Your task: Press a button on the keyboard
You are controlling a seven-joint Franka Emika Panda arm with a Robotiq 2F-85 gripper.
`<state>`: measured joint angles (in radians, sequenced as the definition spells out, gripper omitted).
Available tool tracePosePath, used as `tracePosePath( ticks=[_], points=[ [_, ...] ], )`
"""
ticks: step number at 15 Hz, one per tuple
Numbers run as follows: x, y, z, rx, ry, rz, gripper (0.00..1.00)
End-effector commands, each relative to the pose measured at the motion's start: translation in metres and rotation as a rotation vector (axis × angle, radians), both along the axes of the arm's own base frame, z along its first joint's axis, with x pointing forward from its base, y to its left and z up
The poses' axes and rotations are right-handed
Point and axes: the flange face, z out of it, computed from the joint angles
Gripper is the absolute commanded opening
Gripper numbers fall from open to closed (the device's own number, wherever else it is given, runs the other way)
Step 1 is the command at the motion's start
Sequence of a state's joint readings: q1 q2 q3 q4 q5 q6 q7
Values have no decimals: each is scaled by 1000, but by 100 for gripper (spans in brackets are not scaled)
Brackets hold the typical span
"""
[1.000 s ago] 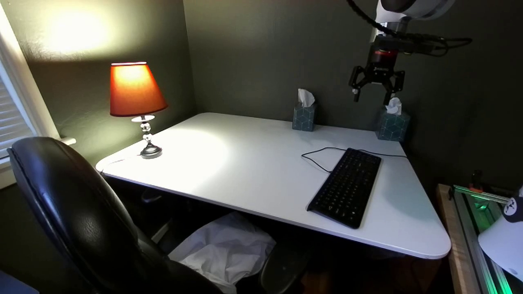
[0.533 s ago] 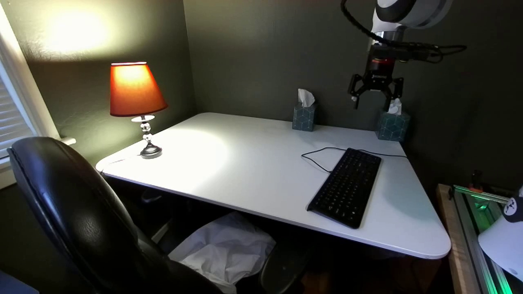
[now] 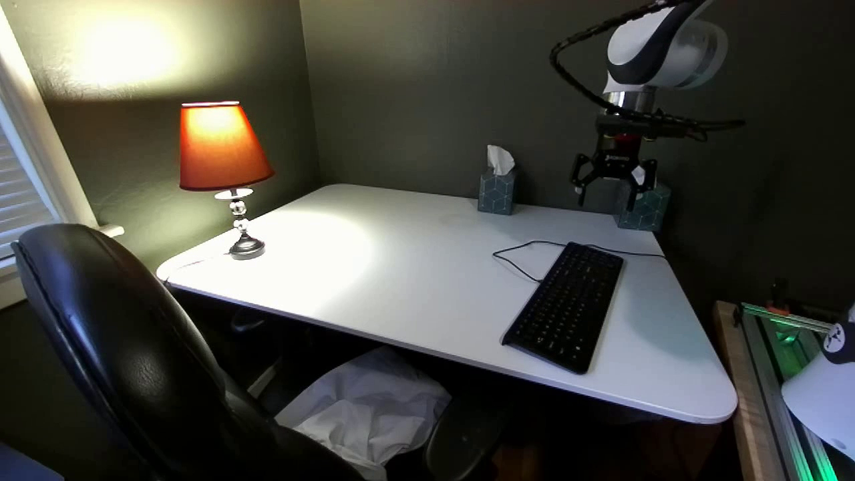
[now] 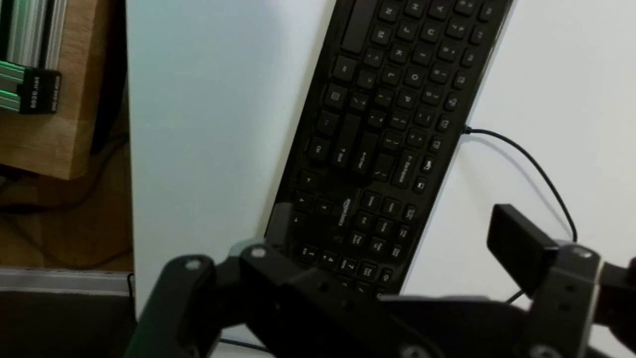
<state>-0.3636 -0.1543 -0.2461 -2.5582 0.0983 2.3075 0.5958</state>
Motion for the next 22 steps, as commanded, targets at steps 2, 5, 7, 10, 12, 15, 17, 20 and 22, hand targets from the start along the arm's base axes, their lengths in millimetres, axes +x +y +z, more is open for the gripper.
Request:
tracePosePath(
  ticks=[2, 5, 7, 10, 12, 15, 17, 20, 22],
  points=[
    [-12, -16, -34, -38, 30, -32, 100],
    [-13, -24, -50, -84, 41, 9, 100],
    [-12, -27, -60, -118, 50, 51, 100],
    [-11, -30, -73, -155, 69, 111, 100],
    [-11, -31, -80, -152, 81, 135, 100],
    [-16, -33, -89, -121, 103, 161, 100],
    [-19, -38, -94, -110, 111, 170, 75],
    [-22, -47, -100, -93, 122, 185, 58],
    [-23, -49, -104, -79, 126, 192, 42]
  ],
)
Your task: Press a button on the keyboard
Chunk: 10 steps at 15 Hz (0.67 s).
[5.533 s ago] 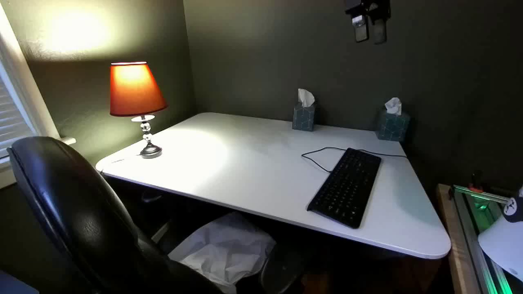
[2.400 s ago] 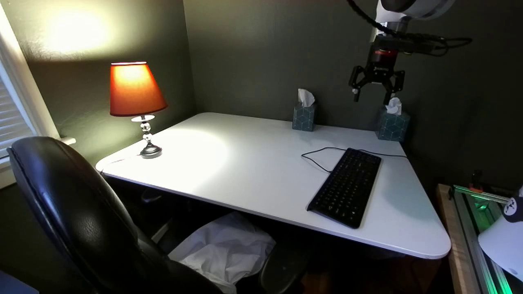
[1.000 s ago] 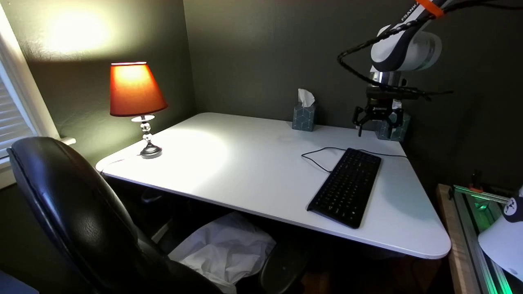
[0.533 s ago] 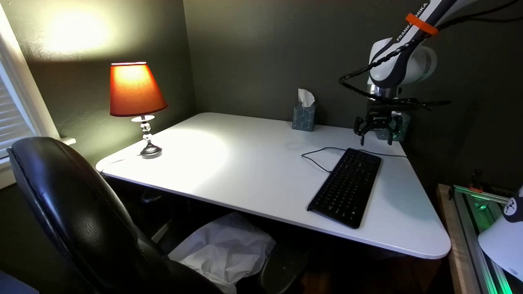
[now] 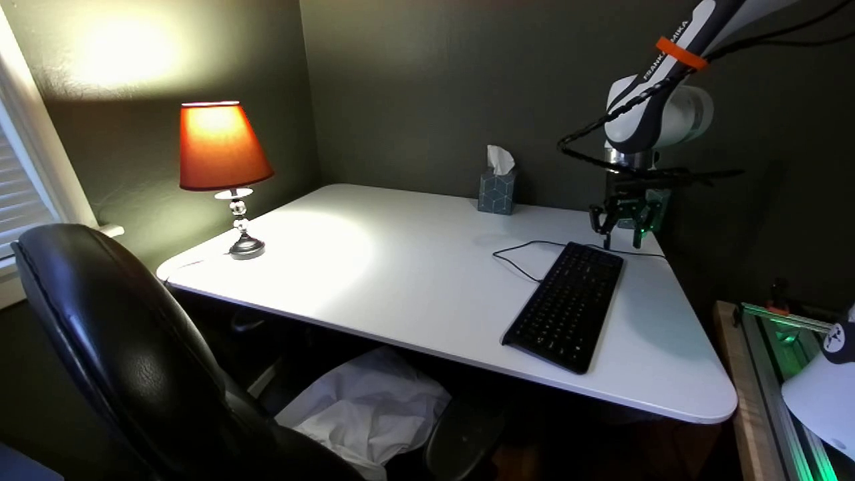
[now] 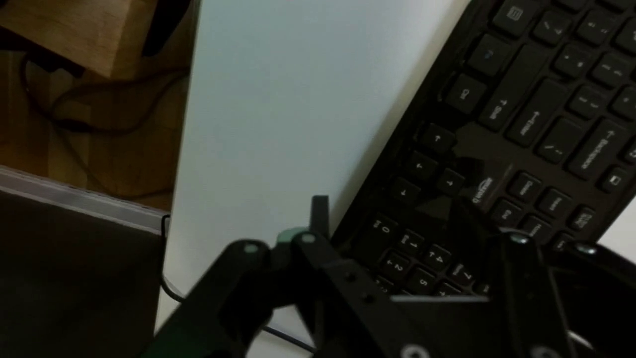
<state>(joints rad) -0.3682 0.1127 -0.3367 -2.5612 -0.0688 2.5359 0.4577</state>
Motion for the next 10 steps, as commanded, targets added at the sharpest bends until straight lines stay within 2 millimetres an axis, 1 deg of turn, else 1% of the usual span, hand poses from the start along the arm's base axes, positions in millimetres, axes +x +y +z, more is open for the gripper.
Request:
tracePosePath(
  ticks=[1, 5, 6, 10],
  points=[
    [0, -8, -10, 36, 13, 20, 33],
    [3, -10, -18, 73, 15, 41, 4],
    [4, -11, -20, 76, 15, 41, 0],
    [9, -15, -27, 96, 12, 42, 0]
  ],
)
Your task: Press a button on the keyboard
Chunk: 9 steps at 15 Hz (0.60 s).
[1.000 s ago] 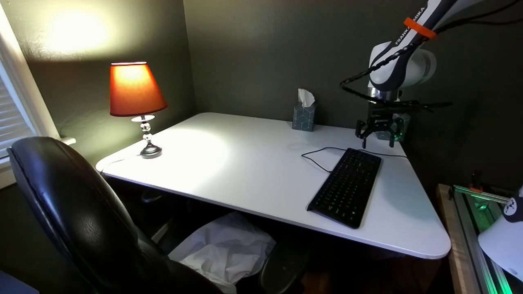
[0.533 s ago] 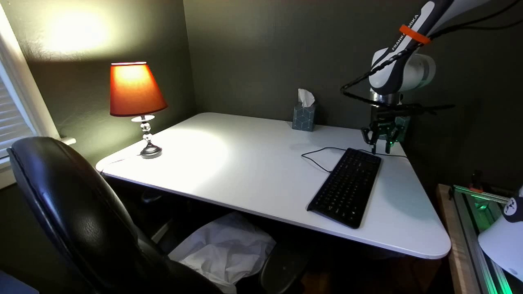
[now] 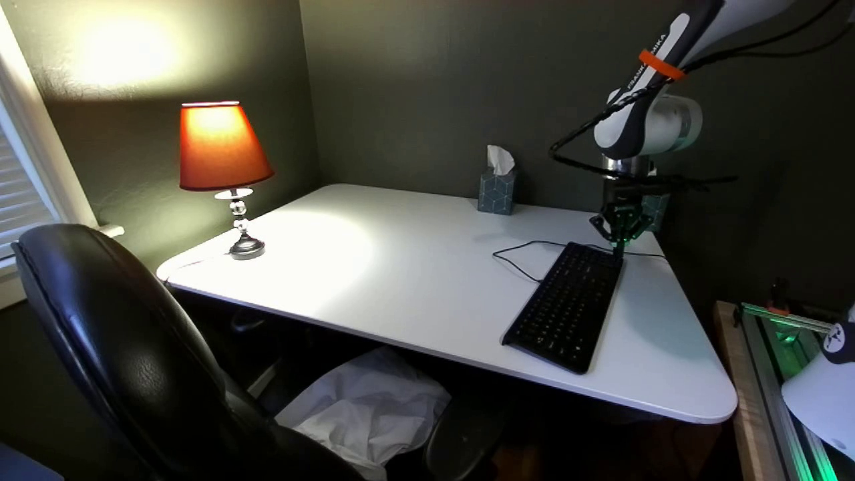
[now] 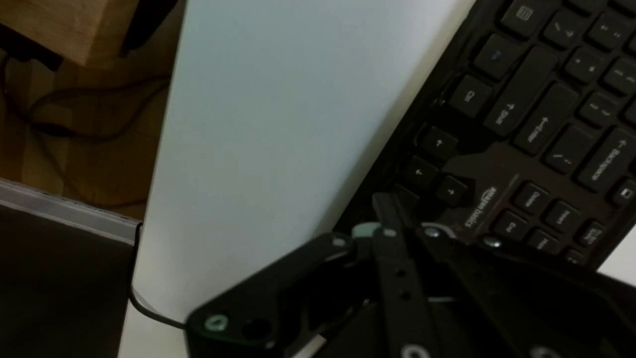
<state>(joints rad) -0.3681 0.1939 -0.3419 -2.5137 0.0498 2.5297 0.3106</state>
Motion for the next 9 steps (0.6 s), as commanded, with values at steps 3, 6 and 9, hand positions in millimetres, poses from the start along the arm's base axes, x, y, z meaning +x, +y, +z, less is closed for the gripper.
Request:
tracePosePath(
  ticks=[3, 6, 9],
  points=[
    [8, -3, -14, 54, 29, 8, 0],
    [11, -3, -20, 72, 40, -4, 0],
    [14, -4, -24, 84, 44, -14, 0]
  ],
)
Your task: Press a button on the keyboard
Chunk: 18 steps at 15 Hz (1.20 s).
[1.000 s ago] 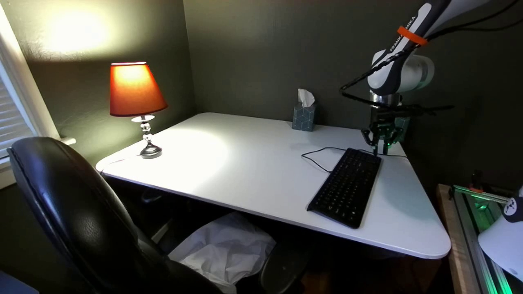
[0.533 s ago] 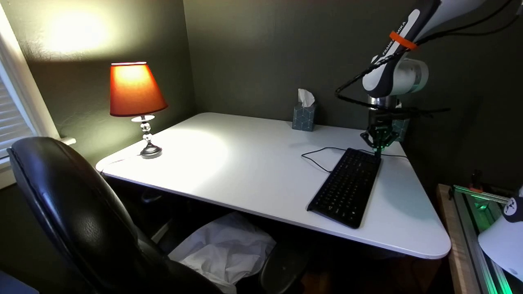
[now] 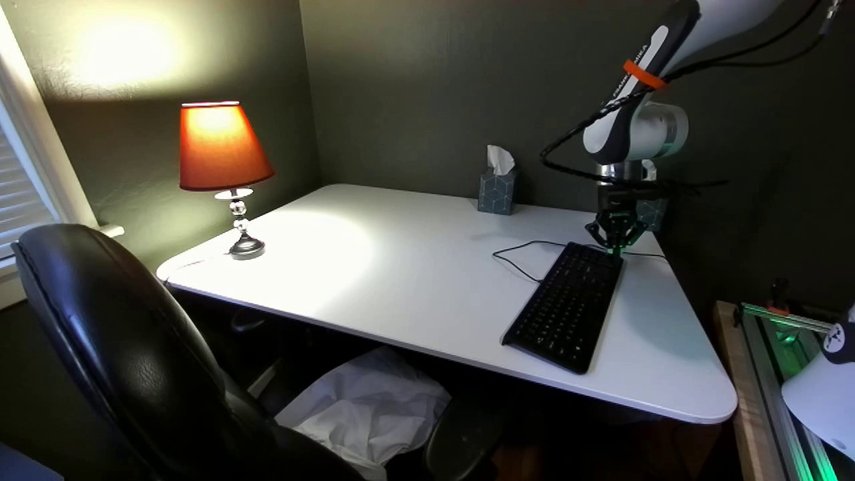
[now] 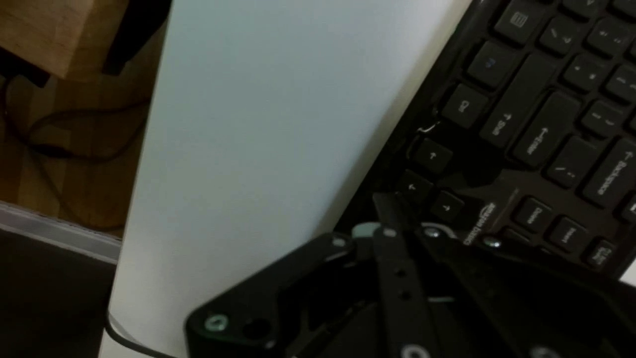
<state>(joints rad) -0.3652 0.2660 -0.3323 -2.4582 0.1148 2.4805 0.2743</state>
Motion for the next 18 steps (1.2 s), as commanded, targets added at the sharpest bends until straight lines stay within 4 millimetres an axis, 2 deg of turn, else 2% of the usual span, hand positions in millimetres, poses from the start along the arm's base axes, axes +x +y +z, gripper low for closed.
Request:
tracePosePath(
  ticks=[1, 11, 18],
  points=[
    [6, -2, -8, 37, 11, -7, 0],
    [17, -4, -21, 63, 15, -23, 0],
    [17, -7, -27, 78, 54, -33, 0]
  ],
)
